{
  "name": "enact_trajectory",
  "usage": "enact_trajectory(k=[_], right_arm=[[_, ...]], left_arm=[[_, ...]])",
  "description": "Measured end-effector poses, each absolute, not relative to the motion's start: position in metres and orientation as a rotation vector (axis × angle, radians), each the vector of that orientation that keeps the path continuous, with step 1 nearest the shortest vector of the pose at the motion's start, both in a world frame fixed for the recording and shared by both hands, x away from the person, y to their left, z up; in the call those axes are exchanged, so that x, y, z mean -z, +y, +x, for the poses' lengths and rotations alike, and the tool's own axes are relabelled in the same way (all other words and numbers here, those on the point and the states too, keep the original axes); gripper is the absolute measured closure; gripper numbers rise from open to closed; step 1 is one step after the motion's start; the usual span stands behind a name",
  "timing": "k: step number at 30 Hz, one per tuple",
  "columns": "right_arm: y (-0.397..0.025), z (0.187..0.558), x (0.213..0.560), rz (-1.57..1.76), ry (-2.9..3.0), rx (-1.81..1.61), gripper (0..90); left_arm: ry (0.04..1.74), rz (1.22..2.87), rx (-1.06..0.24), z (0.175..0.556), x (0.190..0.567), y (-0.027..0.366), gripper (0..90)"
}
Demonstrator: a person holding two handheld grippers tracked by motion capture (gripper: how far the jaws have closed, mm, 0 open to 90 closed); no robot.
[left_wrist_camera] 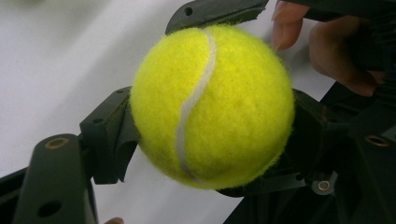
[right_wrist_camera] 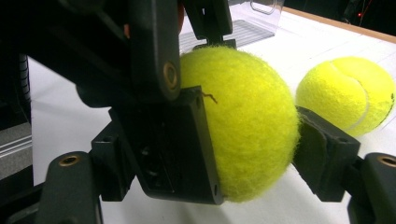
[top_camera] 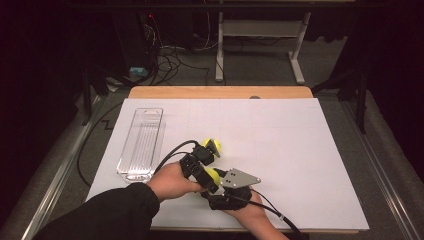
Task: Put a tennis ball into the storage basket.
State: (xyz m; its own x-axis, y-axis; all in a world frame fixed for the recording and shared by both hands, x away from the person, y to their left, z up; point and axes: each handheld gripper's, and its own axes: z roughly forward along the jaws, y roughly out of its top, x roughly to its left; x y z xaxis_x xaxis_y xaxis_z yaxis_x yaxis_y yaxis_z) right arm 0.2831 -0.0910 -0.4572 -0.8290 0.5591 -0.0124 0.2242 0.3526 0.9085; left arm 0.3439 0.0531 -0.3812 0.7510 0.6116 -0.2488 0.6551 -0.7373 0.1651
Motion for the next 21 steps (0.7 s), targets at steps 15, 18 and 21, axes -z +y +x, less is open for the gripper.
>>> enact_trajectory(k=[15,18,21], right_arm=[[-0.095,0.283,0.459,0.714,2.277,-1.506,0.1],[-0.099,0.283,0.459,0.710,2.267,-1.506,0.1],[-0.103,0.283,0.458,0.716,2.265,-1.503,0.1]], left_arm=[[1.018,2.719,0.221,0.348,0.378,0.061,26.7],[1.048,2.708,0.202,0.348,0.379,0.064,26.6],[1.057,2.706,0.196,0.350,0.378,0.066,26.6]])
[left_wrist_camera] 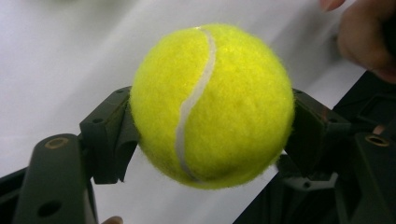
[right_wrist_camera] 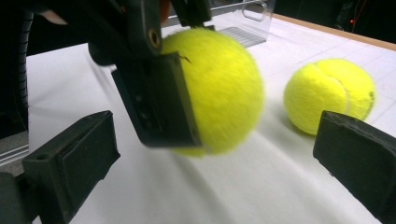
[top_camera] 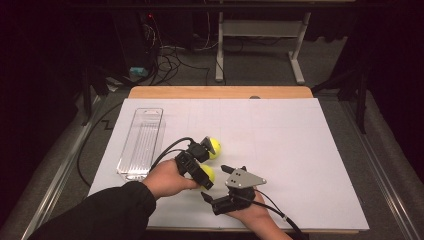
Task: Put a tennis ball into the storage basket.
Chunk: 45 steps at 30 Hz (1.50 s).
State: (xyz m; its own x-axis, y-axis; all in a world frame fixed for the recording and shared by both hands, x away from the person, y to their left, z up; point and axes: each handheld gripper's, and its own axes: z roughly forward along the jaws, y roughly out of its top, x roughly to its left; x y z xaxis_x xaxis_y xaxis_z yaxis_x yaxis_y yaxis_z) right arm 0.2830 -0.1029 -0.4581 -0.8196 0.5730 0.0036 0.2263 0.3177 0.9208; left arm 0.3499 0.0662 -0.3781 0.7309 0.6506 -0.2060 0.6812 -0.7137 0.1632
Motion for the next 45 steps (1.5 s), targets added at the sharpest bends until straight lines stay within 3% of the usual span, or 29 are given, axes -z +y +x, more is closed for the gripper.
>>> enact_trajectory(k=[45], right_arm=[[-0.252,0.282,0.463,1.048,1.988,-1.343,0.1]], left_arm=[[1.223,2.677,0.174,0.365,0.367,0.139,26.7]])
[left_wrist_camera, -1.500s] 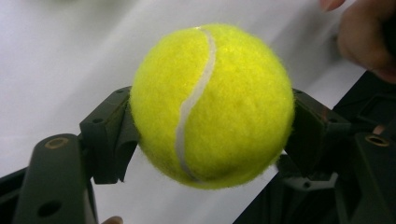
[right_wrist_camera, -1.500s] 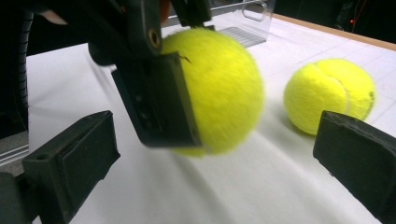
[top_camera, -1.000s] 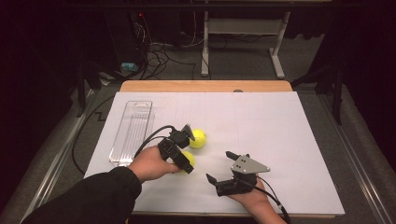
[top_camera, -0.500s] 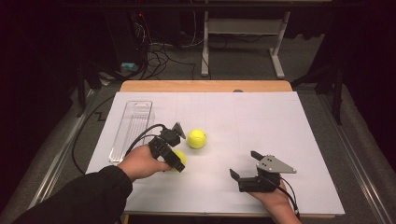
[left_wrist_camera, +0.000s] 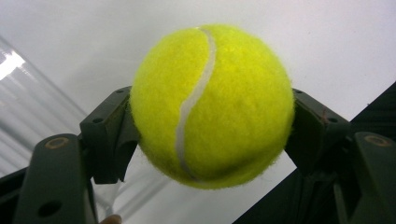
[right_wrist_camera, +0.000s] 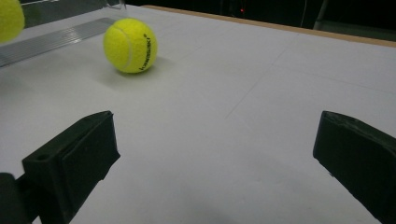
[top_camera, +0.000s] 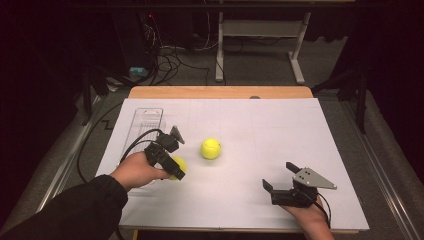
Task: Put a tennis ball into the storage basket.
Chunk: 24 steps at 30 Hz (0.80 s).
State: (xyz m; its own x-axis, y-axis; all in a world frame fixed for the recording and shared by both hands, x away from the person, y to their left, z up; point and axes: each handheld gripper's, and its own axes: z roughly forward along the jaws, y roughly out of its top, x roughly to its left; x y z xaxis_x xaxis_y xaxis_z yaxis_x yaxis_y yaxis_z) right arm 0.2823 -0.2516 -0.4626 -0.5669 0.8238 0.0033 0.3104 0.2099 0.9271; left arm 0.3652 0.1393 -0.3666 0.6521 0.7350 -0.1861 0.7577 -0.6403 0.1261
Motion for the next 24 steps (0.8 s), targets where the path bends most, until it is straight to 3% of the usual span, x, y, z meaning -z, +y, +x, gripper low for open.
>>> enact_trajectory(k=[24], right_arm=[[-0.259,0.280,0.462,1.050,1.982,-1.333,0.1]], left_arm=[[1.294,2.648,0.132,0.371,0.337,0.183,26.7]])
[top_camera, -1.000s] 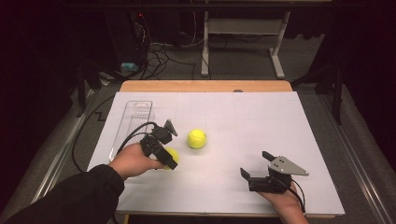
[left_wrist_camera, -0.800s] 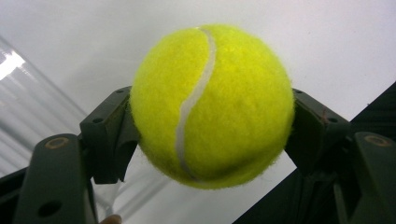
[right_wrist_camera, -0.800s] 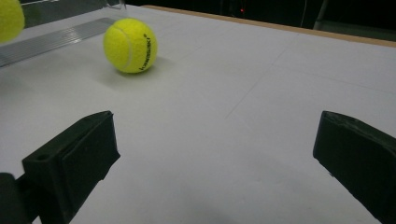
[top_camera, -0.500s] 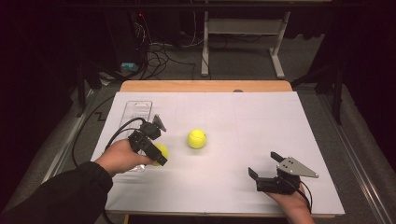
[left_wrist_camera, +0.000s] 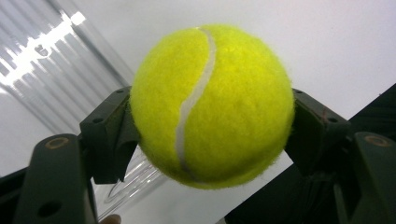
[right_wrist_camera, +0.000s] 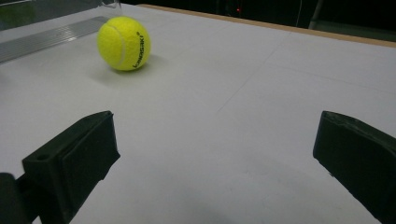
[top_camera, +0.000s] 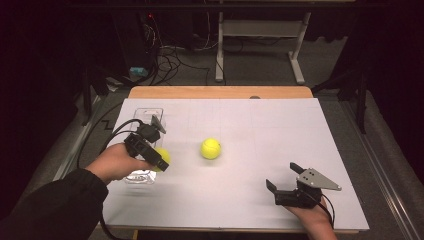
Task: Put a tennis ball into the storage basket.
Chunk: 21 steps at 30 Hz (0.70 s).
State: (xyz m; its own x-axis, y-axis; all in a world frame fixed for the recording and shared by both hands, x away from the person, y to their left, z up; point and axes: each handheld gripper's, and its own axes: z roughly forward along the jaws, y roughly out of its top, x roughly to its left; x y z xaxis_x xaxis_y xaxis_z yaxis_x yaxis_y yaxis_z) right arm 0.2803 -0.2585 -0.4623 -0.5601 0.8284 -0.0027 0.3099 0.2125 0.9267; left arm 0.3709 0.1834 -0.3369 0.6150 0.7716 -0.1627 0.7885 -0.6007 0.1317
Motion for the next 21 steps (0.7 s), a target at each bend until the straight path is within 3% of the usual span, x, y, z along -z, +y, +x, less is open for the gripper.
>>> enact_trajectory(k=[21], right_arm=[[-0.256,0.280,0.462,1.038,1.995,-1.337,0.1]], left_arm=[[1.473,2.600,0.089,0.388,0.340,0.233,26.7]])
